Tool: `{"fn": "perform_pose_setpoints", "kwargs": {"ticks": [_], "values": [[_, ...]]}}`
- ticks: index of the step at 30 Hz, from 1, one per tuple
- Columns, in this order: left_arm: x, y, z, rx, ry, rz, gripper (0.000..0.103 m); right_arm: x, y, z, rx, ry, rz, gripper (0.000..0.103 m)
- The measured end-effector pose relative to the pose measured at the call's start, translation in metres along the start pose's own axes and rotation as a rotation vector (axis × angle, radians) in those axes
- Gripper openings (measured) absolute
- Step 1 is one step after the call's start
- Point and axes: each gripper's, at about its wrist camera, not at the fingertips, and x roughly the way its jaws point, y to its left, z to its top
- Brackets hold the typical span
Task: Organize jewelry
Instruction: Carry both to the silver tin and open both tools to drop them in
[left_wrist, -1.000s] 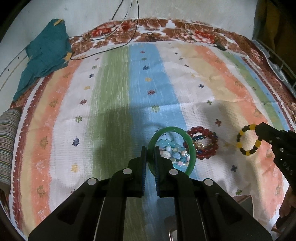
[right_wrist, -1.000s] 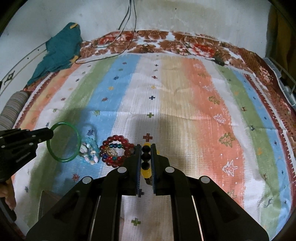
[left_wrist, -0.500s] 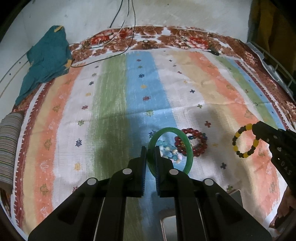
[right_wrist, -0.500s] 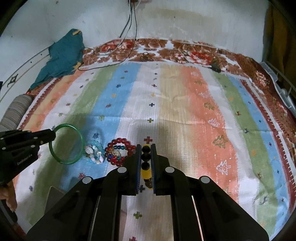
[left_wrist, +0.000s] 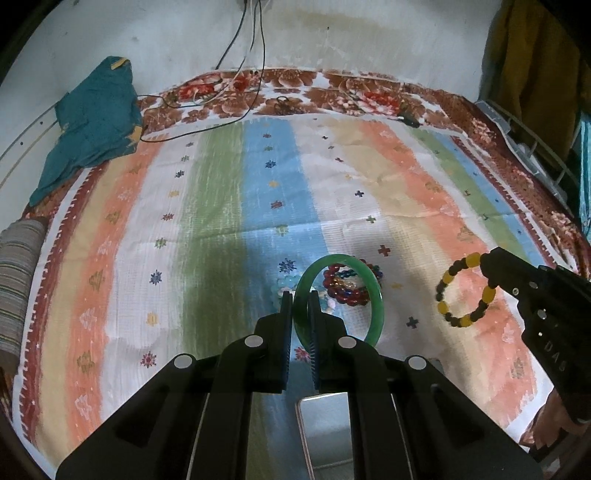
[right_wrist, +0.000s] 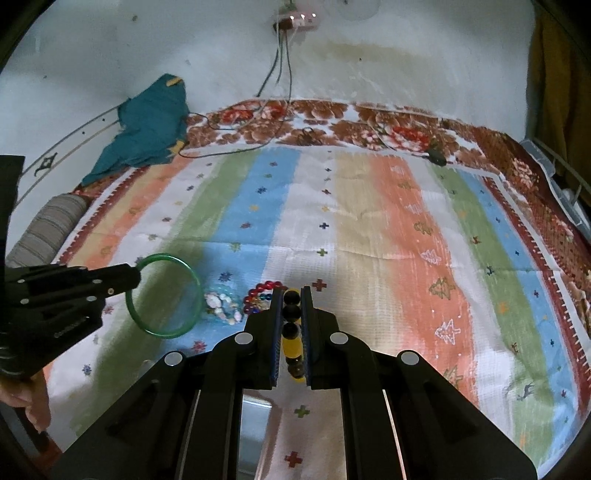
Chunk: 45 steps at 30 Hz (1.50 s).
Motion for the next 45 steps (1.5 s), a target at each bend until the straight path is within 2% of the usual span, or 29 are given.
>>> {"fn": "perform_pose_setpoints", "kwargs": {"ticks": [17, 37, 40, 41, 42, 43, 45], "values": [[-0.037, -0.008, -0.019, -0.006, -0.052, -0.046, 0.008, -0.03, 0.02, -0.007, -0.031, -0.042, 0.045, 0.01], [-0.051, -0.022, -0.057, 0.024, -0.013, -0.053, 0.009, -0.047, 0.035, -0.044, -0.027, 0.002, 0.084, 0.01], [-0.047, -0.022, -0.06, 0.018, 0.015, -0.045, 0.017, -0.043, 0.03, -0.047, -0.015, 0.028, 0.061, 0.012], [-0.047, -0.021, -0.06, 0.015, 0.013, -0.034, 0.028, -0.041, 0.028, -0.047, -0.012, 0.03, 0.046, 0.017], [-0.047, -0.02, -0.06, 0.012, 0.007, -0.024, 0.035, -0.04, 0.026, -0.046, -0.011, 0.03, 0.03, 0.022], [-0.047, -0.018, -0.059, 0.007, 0.004, -0.016, 0.035, -0.039, 0.024, -0.047, -0.01, 0.03, 0.018, 0.03], [-0.045, -0.013, -0.057, -0.013, 0.006, 0.003, 0.037, -0.037, 0.019, -0.047, -0.005, 0.035, 0.001, 0.034]]}}
